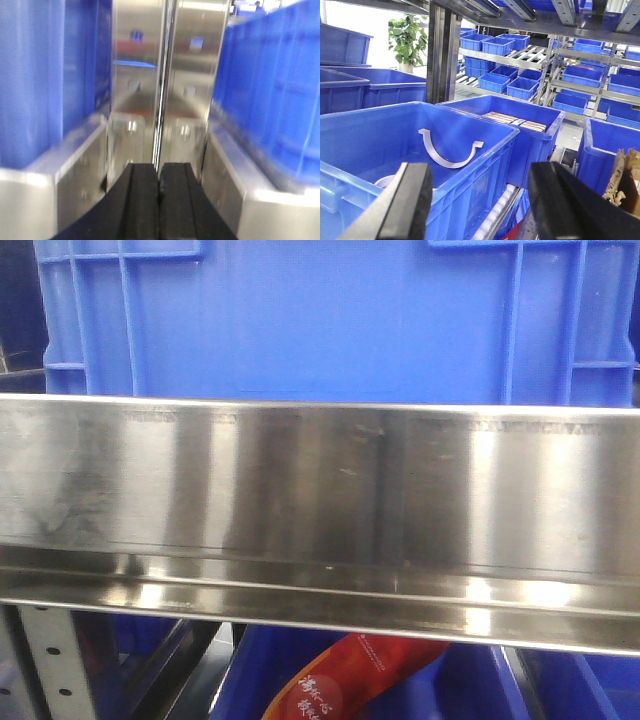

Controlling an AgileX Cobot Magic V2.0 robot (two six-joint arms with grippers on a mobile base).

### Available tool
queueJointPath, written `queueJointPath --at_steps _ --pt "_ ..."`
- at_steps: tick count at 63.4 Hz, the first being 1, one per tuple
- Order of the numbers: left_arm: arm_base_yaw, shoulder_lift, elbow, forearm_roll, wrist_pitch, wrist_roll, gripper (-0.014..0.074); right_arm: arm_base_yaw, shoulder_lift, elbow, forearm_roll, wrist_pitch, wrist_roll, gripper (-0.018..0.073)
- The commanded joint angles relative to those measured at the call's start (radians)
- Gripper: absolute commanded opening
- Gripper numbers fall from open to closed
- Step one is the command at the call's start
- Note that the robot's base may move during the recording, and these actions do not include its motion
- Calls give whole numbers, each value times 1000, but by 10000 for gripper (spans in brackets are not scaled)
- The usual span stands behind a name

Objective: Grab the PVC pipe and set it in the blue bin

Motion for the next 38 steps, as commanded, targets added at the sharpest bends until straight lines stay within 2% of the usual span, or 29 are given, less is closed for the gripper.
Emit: queueJointPath --at_steps 1,9,20,28,38 --pt "4 -3 21 -12 -32 7 -111 -6 -6 1 -4 -16 -1 309" --pt "4 -3 21 -12 -55 18 -111 -6 -6 1 -4 -16 -1 309" --pt "4 -3 21 -19 -85 79 -111 -6 -6 1 -4 -16 -1 309" --pt "4 -3 21 -52 -47 113 -111 -6 -6 1 -4 -16 -1 309" --pt "4 -3 21 -51 -27 130 -111 -6 -6 1 -4 -16 -1 309"
